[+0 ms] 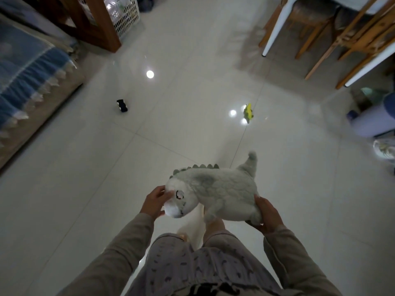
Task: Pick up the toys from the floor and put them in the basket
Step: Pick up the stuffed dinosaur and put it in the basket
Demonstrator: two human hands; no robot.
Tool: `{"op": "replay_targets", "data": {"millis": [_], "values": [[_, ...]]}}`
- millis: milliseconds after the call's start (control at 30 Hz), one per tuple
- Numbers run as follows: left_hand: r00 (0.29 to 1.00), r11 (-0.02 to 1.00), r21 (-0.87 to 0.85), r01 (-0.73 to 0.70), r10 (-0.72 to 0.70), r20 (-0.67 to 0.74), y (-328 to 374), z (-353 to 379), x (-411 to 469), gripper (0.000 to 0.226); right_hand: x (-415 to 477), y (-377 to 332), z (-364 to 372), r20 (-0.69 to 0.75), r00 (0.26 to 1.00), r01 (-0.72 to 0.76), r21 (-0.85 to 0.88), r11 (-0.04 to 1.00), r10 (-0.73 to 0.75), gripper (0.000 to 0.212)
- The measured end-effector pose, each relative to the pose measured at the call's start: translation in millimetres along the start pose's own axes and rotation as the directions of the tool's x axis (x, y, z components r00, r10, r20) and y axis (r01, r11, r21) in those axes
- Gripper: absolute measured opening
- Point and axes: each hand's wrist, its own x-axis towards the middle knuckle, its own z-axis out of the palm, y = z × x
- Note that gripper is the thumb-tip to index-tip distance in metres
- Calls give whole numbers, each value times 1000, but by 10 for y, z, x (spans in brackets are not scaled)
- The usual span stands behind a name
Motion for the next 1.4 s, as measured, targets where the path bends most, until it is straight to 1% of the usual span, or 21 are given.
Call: {"op": "replay_targets", "data": {"millis": [100,267,400,500,700,800,933,1100,1267,1400], "values": [[999,999,-36,19,-21,-38,313,171,257,13,362,-442,115,35,999,10,-84,996,-7,9],[991,990,-139,37,-54,-124,810,369,583,11,891,-1247,398,120,993,23,-257,966,8,18],[981,972,-236,10,-56,-187,1166,472,799,18,1244,-1850,709,173,985,39,-271,962,8,12],[973,957,-289,-14,-54,-224,1470,554,1005,21,1473,-2287,961,227,974,86,-338,937,-8,15],[966,945,-326,-33,-54,-253,2160,568,1644,21,1947,-3016,1486,224,974,83,-270,959,-21,13],[973,954,-299,-32,-39,-228,2616,531,2081,19,2248,-3361,1783,197,980,72,-256,964,-21,14],[990,983,-184,0,-26,-140,3408,445,2653,15,2579,-3945,2178,161,986,80,-303,950,-32,11],[998,997,-67,-33,29,-61,4481,331,3252,17,2887,-4671,2676,141,987,110,-255,961,-76,14],[996,996,-40,-81,80,-23,5376,388,3708,14,3125,-5293,3024,99,987,141,-190,972,-124,13],[998,997,-44,-63,62,-16,5780,461,4060,12,3426,-5683,3249,84,988,140,-176,974,-126,14]]}}
